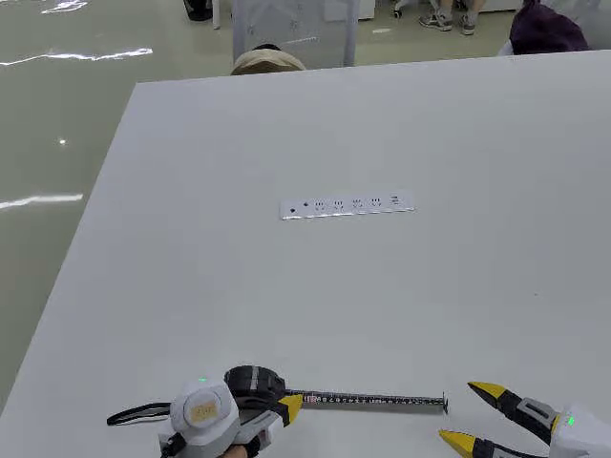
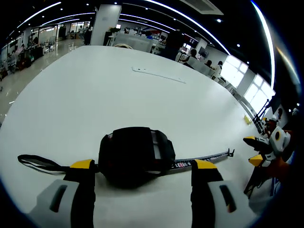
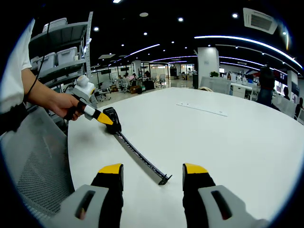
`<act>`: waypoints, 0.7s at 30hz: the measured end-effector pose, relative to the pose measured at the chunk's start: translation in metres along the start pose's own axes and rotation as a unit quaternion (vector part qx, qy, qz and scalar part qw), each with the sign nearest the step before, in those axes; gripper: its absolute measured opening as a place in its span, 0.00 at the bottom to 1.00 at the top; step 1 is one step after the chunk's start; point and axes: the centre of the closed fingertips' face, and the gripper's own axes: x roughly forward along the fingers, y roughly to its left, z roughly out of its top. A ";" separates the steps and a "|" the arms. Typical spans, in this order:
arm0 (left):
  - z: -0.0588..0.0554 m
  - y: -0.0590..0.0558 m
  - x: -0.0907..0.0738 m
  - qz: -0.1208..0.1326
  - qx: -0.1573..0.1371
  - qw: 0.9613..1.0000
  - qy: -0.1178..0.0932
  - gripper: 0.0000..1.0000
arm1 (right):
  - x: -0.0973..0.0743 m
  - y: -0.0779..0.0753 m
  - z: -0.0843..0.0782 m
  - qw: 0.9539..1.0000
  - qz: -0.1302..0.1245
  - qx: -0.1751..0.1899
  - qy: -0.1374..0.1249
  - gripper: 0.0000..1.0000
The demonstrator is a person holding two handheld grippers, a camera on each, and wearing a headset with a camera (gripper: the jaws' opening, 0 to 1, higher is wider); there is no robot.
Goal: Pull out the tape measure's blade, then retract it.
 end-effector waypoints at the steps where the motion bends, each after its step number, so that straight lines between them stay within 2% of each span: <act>1: 0.001 0.000 0.000 0.000 -0.003 1.000 0.000 0.81 | 0.000 0.000 -0.001 1.000 0.000 0.001 0.001 0.50; 6: 0.005 0.000 0.002 0.002 -0.008 1.000 -0.005 0.81 | 0.002 0.002 -0.003 1.000 0.003 0.003 0.002 0.49; 21: 0.004 -0.003 0.005 0.000 -0.007 1.000 0.002 0.78 | -0.001 -0.001 -0.003 1.000 0.005 0.005 0.004 0.48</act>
